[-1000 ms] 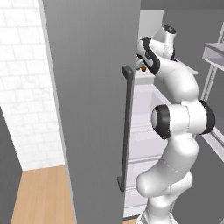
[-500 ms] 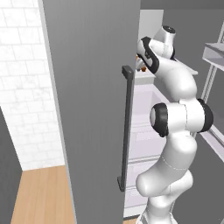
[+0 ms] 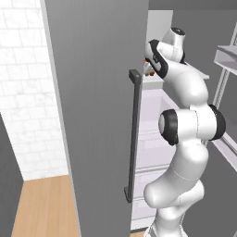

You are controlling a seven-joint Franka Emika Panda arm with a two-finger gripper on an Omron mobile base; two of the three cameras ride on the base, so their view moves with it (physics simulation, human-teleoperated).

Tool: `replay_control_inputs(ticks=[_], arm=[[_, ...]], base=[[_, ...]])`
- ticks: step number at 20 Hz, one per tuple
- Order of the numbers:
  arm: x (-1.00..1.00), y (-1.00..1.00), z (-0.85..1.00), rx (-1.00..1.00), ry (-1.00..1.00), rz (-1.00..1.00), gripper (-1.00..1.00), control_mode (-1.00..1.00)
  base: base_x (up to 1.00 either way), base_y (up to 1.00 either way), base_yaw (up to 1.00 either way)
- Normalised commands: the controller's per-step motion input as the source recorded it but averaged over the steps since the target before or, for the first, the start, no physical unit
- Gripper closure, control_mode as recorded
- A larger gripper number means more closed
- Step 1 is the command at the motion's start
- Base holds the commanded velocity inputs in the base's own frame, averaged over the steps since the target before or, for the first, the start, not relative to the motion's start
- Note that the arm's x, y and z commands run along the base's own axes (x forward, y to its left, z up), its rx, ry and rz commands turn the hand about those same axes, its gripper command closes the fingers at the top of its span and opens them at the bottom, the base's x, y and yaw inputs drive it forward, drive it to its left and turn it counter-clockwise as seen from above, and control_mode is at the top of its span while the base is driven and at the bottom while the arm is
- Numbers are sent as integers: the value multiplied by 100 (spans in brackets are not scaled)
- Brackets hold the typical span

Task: Place one eggplant and one chicken drumstick in each tupperware on the nearby counter, to pack two identical lunches.

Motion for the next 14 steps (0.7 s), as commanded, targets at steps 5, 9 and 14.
replay_control_inputs(ticks=[5,9,14], arm=[[31,6,-13,1,0,0,-100,-100],[39,2,-29,3,0,0,-100,-100],[14,0,-34,2,0,0,-100,-100]], base=[[0,0,0],[0,0,0],[0,0,0]])
